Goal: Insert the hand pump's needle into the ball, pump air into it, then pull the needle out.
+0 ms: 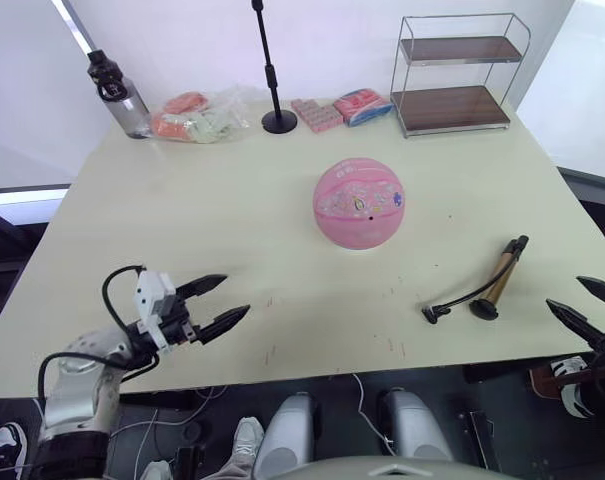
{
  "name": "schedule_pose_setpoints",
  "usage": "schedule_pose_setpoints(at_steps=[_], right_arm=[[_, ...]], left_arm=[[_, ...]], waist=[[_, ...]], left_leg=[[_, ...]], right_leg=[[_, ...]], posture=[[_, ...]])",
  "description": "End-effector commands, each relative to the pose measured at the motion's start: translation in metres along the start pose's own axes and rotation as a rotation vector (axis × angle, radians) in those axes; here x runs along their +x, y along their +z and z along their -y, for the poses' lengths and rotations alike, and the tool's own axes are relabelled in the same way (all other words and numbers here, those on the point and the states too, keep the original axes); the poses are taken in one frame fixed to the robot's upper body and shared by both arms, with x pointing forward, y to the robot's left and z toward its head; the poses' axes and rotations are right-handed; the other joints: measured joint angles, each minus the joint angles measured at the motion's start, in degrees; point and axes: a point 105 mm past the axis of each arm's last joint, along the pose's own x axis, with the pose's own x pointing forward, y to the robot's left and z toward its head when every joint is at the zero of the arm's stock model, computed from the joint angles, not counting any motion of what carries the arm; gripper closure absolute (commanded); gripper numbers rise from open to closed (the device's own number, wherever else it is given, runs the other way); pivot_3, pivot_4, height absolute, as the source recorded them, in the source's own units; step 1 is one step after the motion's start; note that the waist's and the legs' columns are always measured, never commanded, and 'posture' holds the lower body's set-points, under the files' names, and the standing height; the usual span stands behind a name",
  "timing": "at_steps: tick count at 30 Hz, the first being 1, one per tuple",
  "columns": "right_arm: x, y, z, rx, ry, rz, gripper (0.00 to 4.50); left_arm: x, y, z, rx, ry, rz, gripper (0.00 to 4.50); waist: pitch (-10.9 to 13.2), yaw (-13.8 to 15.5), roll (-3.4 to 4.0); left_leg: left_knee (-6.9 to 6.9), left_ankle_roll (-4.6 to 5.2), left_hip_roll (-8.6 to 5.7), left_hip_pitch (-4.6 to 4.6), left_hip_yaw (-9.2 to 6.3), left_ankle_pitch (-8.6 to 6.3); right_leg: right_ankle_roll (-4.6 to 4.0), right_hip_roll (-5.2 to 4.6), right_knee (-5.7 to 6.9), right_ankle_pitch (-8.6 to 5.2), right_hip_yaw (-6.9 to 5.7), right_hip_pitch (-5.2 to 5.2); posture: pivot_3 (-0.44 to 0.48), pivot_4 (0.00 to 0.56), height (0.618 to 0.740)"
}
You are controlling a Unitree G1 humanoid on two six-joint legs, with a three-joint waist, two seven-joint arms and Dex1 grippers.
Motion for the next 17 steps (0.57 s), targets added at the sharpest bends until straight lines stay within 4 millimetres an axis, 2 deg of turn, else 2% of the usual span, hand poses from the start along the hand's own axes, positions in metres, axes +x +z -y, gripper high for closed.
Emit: schedule_pose_setpoints(at_steps=[1, 6, 10, 17], right_arm=[[-0.008, 0.004, 0.005, -0.051, 0.022, -0.011, 0.2], [-0.006, 0.005, 0.007, -0.044, 0.024, 0.003, 0.2], [0.0, 0.007, 0.007, -0.045, 0.039, 0.01, 0.2], [0.004, 0.009, 0.007, -0.048, 0.052, 0.02, 0.2]], left_arm=[[-0.026, -0.005, -0.013, 0.036, 0.109, -0.012, 0.0], [-0.035, -0.012, -0.011, 0.03, 0.138, -0.029, 0.0], [-0.033, -0.011, -0.004, 0.041, 0.142, -0.04, 0.0], [-0.027, -0.011, -0.007, 0.099, 0.211, -0.093, 0.0]], waist=[[0.0, 0.01, 0.0], [-0.01, 0.01, -0.01], [-0.01, 0.01, -0.02], [-0.02, 0.11, -0.02]], left_leg=[[0.0, 0.0, 0.01, 0.0, 0.01, 0.0], [0.0, 0.01, 0.06, 0.01, 0.08, -0.01], [0.0, 0.0, 0.09, 0.02, 0.13, -0.01], [0.0, 0.0, 0.1, -0.07, 0.13, -0.01]], right_leg=[[0.0, 0.0, 0.0, 0.0, 0.01, 0.0], [0.0, 0.01, 0.0, 0.0, 0.06, -0.04], [-0.01, 0.01, 0.0, 0.02, 0.12, -0.05], [-0.02, 0.04, 0.02, 0.02, 0.13, -0.15]], posture=[[0.0, 0.15, 0.74], [0.0, 0.15, 0.74], [0.0, 0.15, 0.74], [0.0, 0.15, 0.74]])
